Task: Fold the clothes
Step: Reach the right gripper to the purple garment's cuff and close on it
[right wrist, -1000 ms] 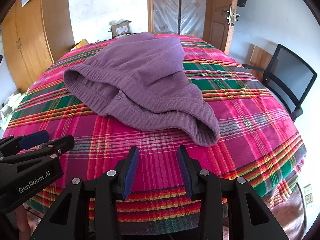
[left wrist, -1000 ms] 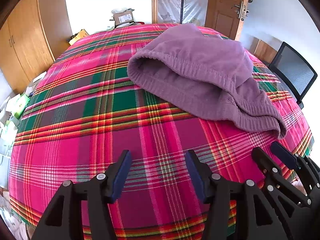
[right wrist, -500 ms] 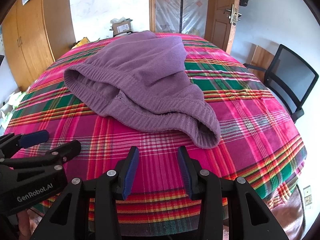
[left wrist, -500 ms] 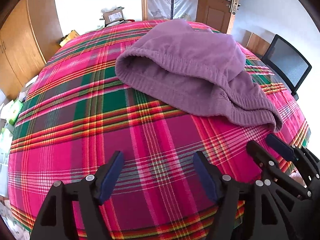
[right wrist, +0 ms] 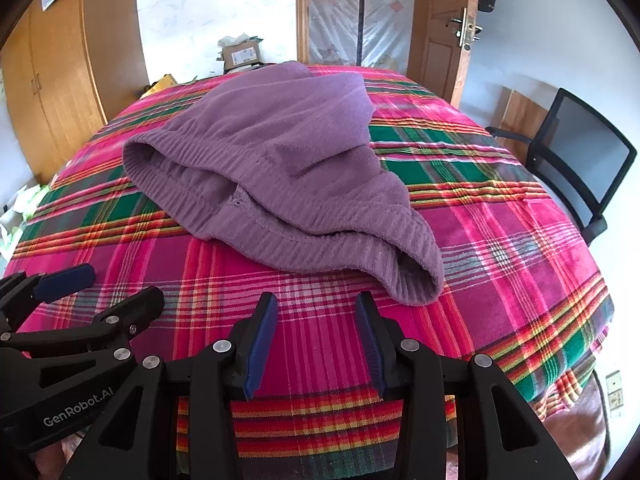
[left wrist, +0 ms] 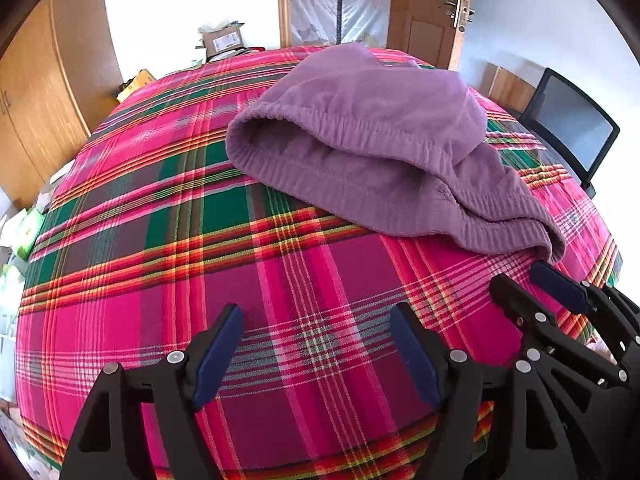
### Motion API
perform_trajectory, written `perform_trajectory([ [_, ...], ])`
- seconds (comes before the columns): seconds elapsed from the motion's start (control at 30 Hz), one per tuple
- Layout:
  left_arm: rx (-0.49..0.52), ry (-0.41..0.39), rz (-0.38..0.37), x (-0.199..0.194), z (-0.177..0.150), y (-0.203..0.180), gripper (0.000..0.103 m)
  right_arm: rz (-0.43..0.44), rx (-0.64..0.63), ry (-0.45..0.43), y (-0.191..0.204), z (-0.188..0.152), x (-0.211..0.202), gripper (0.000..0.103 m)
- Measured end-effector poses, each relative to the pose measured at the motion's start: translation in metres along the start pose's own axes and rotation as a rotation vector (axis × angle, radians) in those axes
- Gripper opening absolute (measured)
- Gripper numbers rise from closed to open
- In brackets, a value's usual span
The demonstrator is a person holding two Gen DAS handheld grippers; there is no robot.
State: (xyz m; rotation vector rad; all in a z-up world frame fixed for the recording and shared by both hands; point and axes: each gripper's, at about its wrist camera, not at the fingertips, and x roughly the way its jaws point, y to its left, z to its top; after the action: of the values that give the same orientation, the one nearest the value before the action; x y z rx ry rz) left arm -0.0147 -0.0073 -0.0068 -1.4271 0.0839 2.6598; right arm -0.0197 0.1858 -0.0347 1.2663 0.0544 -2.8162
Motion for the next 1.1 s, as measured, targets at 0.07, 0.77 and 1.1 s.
perform_trajectory([
  [0.07, 0.014, 0.003, 0.002, 0.001, 0.002, -0.002, 0.076, 0.005, -0.002, -0.001, -0.001, 0.000, 0.001, 0.043],
  [0.77, 0.047, 0.036, -0.056, 0.010, 0.029, 0.006, 0.054, 0.183, -0.023, -0.079, -0.037, 0.005, 0.001, 0.043],
  [1.1, -0.042, -0.102, 0.038, -0.009, 0.064, 0.056, 0.051, 0.171, -0.071, -0.152, -0.060, 0.013, -0.016, 0.043],
])
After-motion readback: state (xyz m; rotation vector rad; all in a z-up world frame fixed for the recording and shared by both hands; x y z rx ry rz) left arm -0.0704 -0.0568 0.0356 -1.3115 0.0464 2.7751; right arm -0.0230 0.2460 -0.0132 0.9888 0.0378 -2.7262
